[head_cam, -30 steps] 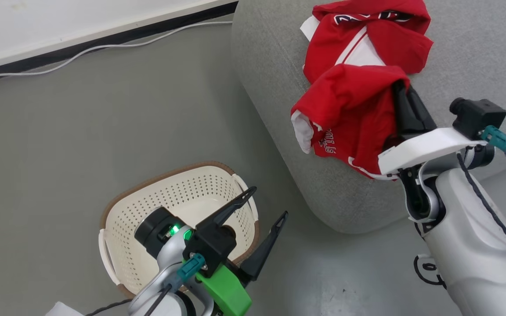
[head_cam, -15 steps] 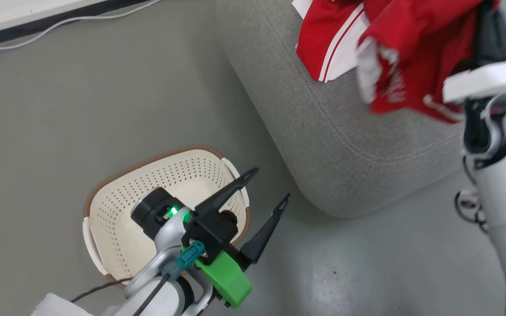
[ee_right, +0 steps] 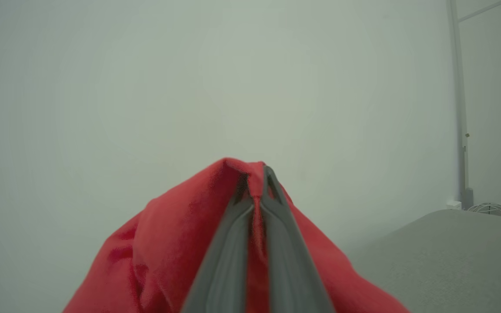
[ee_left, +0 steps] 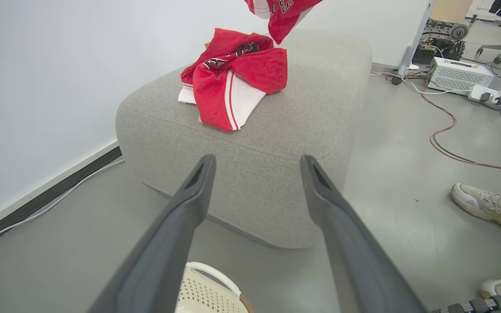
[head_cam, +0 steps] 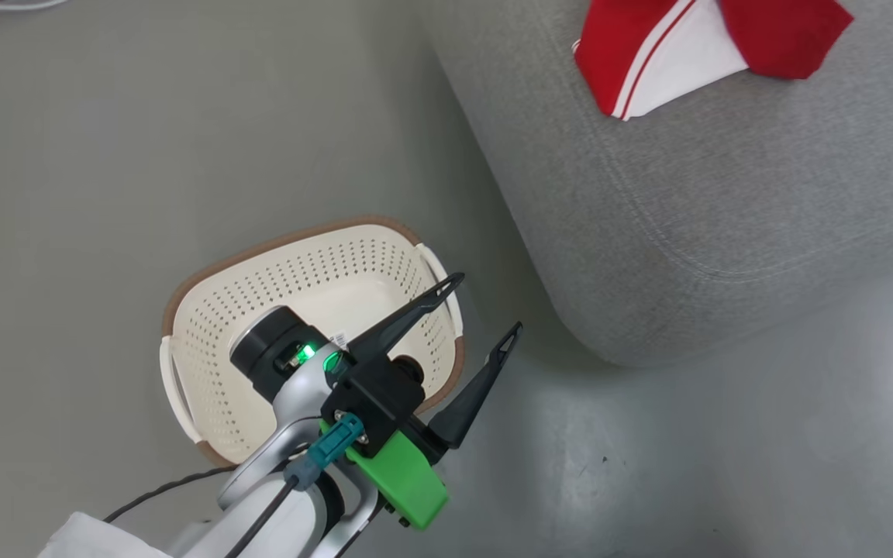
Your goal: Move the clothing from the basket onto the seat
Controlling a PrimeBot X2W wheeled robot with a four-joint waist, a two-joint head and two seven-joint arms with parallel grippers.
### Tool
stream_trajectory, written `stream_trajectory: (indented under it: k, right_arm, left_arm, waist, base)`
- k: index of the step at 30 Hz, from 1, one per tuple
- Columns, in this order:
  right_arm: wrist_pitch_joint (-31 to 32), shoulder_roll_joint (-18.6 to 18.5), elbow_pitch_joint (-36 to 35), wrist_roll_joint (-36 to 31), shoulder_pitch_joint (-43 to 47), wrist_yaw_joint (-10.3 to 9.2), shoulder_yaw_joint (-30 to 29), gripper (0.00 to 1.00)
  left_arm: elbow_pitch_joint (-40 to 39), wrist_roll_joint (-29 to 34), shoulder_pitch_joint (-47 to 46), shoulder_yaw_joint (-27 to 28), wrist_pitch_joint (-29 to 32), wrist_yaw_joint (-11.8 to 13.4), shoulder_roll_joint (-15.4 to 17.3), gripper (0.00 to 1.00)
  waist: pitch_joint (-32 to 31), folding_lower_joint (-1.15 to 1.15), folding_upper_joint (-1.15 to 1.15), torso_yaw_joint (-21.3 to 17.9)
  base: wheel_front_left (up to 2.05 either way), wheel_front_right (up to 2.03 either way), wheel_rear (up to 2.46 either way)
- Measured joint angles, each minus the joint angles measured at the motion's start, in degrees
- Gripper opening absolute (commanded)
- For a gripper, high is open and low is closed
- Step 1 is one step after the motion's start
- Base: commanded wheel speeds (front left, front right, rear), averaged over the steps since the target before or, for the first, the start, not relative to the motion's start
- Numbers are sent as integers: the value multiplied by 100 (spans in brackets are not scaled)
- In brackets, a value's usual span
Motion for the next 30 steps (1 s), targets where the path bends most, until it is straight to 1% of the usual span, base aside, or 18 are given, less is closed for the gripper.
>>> stream_trajectory:
  k: [1,2,4,7,8,10,14,21,30]
  right_arm:
    - [0,-78,45,-11,-128,-5,-44,0]
    - [0,-230,102,-43,-334,-52,-122,0]
    - [1,-361,170,-64,-510,-53,-186,0]
    - [2,-481,328,-69,-736,-56,-269,0]
    - [2,-505,387,-69,-794,-91,-285,0]
    - [9,-558,488,-85,-886,-101,-282,0]
    - [10,-547,670,-110,-1066,-102,-240,0]
    - [20,-543,1139,-191,-1088,-104,-192,0]
    - [20,-334,1811,-200,-811,-138,-187,0]
  left_arm:
    - [-13,1,-34,-11,0,-2,-8,100]
    - [-47,5,-77,-14,0,-4,-12,100]
    - [-83,7,-98,-22,10,-4,-15,100]
    - [-137,13,-164,-34,26,-9,-26,100]
    - [-148,14,-193,-35,26,-25,-27,100]
    - [-172,27,-243,-40,30,-47,-30,100]
    - [-226,175,-341,-41,31,-55,-27,100]
    - [-256,207,-528,-38,21,-98,-23,100]
    - [-135,249,-610,-16,-58,-105,24,100]
  waist:
    - [35,0,0,35]
    - [109,0,0,105]
    - [190,0,0,176]
    - [330,0,0,283]
    - [379,0,0,320]
    - [480,0,0,390]
    - [701,0,0,517]
    - [1073,1,0,689]
    - [1354,0,0,824]
  base:
    - [0,0,0]
    - [0,0,0]
    - [0,0,0]
    - [0,0,0]
    - [0,0,0]
    - [0,0,0]
    - [0,0,0]
    - [0,0,0]
    - [0,0,0]
